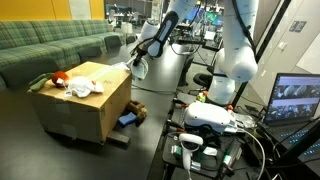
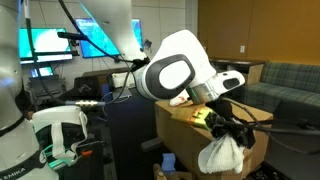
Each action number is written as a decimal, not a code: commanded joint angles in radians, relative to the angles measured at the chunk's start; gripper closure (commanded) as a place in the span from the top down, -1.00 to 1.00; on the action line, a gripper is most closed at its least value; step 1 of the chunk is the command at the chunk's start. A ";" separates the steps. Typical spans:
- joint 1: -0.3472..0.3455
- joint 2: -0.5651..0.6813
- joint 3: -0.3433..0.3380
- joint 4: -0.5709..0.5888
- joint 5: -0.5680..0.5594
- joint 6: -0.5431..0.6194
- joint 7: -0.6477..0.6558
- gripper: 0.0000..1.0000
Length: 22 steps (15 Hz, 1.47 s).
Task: Replace the objects on the box with the objects on the table, that is the brown toy with the towel, plastic bag with the blue duster and orange object with the dark brown duster
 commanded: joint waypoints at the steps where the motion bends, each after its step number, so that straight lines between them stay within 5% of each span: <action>1: 0.189 -0.055 -0.164 0.051 -0.066 -0.054 0.152 -1.00; 11: 0.581 0.045 -0.414 0.167 -0.130 -0.029 0.580 -1.00; 20: 0.742 0.249 -0.475 0.164 -0.103 -0.035 0.769 -1.00; 22: 0.778 0.310 -0.498 0.160 -0.002 -0.029 0.725 -1.00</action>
